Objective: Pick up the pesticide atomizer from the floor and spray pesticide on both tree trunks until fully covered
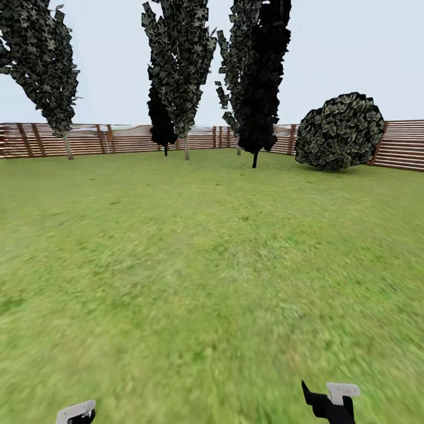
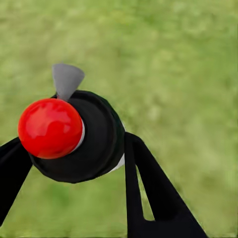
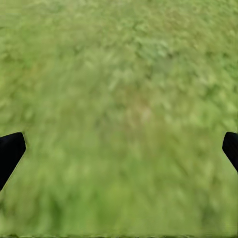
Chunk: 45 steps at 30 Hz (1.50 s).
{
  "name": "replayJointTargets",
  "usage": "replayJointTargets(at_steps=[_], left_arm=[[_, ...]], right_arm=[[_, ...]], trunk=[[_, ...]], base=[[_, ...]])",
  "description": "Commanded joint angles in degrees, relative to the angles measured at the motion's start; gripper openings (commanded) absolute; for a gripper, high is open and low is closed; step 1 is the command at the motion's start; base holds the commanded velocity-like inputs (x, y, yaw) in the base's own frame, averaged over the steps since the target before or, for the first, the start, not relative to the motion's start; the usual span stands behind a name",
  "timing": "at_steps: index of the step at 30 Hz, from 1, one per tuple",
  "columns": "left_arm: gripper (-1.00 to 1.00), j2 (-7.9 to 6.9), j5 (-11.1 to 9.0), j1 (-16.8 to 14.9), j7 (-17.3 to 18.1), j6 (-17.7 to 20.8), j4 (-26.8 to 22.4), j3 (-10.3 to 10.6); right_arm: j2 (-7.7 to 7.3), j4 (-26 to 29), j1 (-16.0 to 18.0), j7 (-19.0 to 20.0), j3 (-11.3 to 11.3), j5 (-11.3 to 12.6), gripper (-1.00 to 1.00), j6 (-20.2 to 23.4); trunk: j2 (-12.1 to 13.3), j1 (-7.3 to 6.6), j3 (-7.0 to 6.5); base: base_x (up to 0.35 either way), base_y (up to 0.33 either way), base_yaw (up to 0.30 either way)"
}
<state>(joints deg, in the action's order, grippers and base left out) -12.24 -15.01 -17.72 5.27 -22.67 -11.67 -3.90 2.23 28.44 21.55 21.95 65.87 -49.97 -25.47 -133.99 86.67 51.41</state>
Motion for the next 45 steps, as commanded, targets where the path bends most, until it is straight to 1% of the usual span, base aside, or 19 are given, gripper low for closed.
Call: replayJointTargets(at_steps=[1,8,12,45], left_arm=[[-1.0,0.02,-0.28,-0.04,0.54,-0.09,0.07,-0.4],[-1.0,0.02,-0.29,-0.03,0.53,-0.09,0.07,-0.4],[-1.0,0.02,-0.29,-0.05,0.53,-0.09,0.07,-0.4],[-1.0,-0.07,-0.07,-0.03,0.62,-0.03,0.13,-0.43]], right_arm=[[0.06,0.12,0.07,0.46,0.49,-0.31,1.0,-0.2],[0.06,0.12,0.07,0.46,0.49,-0.31,1.0,-0.19],[0.06,0.12,0.07,0.46,0.49,-0.31,1.0,-0.19],[0.06,0.12,0.04,0.46,0.49,-0.31,1.0,-0.2]], trunk=[[-0.03,-0.04,0.05],[-0.03,-0.04,0.05],[-0.03,-0.04,0.05],[-0.03,-0.04,0.05]], base=[[-0.292,0.001,0.281],[-0.28,0.0,0.281],[-0.149,0.0,0.281],[-0.003,0.0,0.281]])
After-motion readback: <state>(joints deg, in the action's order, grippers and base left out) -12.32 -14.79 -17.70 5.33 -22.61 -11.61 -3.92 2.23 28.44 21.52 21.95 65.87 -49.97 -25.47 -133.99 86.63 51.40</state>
